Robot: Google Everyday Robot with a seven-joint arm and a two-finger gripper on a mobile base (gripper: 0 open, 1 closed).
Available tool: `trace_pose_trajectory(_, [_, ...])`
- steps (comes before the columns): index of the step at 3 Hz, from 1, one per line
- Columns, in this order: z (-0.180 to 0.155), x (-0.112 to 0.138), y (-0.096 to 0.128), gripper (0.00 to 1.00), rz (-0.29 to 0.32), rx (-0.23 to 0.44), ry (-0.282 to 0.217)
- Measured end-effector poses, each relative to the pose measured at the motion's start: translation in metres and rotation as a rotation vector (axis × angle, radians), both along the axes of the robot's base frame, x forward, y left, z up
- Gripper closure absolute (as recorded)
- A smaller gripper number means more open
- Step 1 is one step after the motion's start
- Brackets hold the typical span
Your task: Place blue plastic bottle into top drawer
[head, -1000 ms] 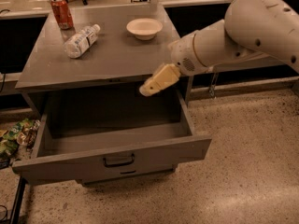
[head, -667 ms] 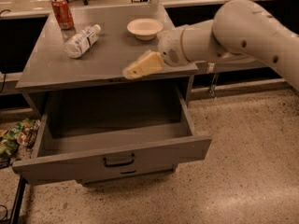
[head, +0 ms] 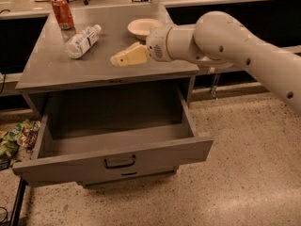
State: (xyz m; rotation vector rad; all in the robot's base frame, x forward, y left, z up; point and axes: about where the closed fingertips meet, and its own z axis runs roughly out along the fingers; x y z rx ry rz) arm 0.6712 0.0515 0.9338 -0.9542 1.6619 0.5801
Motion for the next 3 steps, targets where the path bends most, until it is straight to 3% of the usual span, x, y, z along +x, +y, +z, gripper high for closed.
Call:
trace_pose_trajectory(1, [0.002, 0.002, 0.016, 0.0, 0.002, 0.041, 0.004])
trace_pose_trajectory(2, [0.017, 0.023, 0.042, 0.0, -0.049, 0.116, -0.015])
trace_pose_trajectory(3, [0.022, 0.027, 0.086, 0.0, -0.105, 0.092, -0.021])
